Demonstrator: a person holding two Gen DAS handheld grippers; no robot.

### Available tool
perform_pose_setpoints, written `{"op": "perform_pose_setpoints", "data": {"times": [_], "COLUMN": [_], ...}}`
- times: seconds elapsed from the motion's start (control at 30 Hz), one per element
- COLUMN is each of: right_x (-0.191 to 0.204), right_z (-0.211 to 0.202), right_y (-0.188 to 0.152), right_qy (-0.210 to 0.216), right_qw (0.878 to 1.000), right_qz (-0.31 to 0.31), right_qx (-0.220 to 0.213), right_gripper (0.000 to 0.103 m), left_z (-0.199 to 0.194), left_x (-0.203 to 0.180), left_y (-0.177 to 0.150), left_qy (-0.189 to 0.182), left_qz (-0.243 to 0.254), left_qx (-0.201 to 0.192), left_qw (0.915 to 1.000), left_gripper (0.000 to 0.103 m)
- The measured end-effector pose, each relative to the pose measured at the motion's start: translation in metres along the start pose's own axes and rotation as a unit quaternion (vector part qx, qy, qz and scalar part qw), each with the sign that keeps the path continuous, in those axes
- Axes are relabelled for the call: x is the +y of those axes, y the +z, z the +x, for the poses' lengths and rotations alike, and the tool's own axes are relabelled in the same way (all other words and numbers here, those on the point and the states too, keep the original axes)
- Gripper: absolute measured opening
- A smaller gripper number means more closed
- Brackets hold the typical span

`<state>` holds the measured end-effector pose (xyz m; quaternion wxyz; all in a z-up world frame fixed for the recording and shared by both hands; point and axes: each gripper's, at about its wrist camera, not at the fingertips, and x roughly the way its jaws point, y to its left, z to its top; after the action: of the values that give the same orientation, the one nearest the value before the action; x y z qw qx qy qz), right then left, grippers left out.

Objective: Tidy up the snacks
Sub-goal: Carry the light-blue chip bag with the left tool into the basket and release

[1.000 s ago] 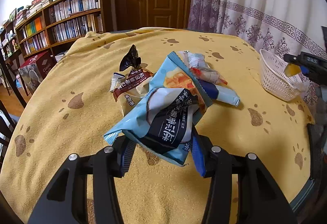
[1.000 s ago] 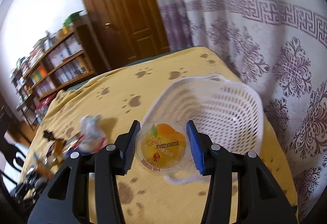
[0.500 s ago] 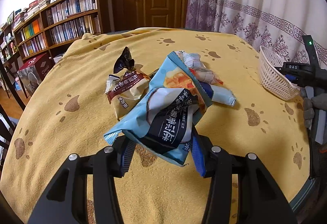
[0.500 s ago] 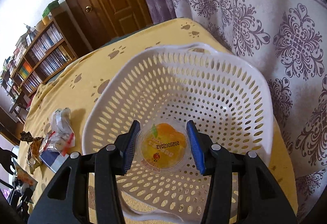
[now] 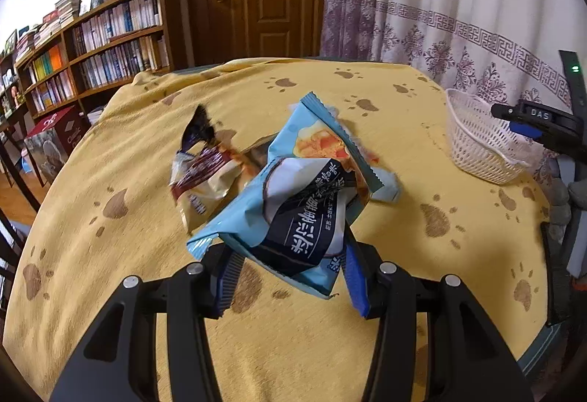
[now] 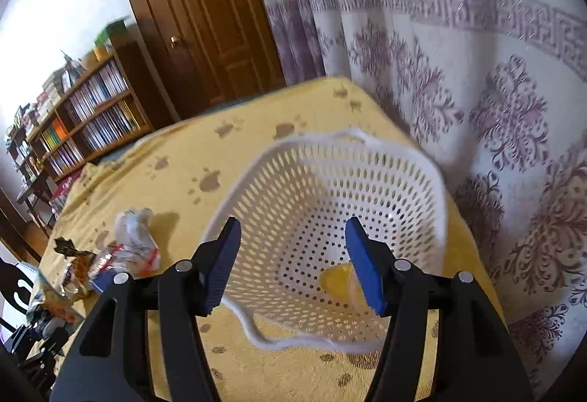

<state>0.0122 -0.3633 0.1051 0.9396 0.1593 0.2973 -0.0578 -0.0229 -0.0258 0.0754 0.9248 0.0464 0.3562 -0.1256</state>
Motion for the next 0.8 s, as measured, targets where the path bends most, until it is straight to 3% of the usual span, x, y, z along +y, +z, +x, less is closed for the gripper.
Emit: {"op": "perform_pose_setpoints", "data": {"times": [0.23, 0.47, 0.8], "right_x": [-0.008, -0.017, -0.035], "right_z": [-0.038, -0.062, -0.072], "right_y": [-0.023, -0.048, -0.064], "right_qy": [-0.005, -0.018, -0.020], "right_qw": [0.999, 0.997, 0.996], "right_qz": [0.013, 0.020, 0.033], "right_qx": [-0.047, -0.074, -0.075], "right_gripper": [0.061, 0.061, 0.061], "left_z": [0.004, 0.018, 0.059], "left_x": [-0.032, -0.088, -0.159], "left_y": [0.028, 0.065, 0.104], "left_qy": [-0.028, -0.092, -0.188], "left_qz": [0.029, 0.065, 0.069], "left_qx": [-0.015, -0.032, 0.003], "left_qw": [0.9991, 0.9931, 0.9798], "left_gripper": [0.049, 0.049, 0.049]}}
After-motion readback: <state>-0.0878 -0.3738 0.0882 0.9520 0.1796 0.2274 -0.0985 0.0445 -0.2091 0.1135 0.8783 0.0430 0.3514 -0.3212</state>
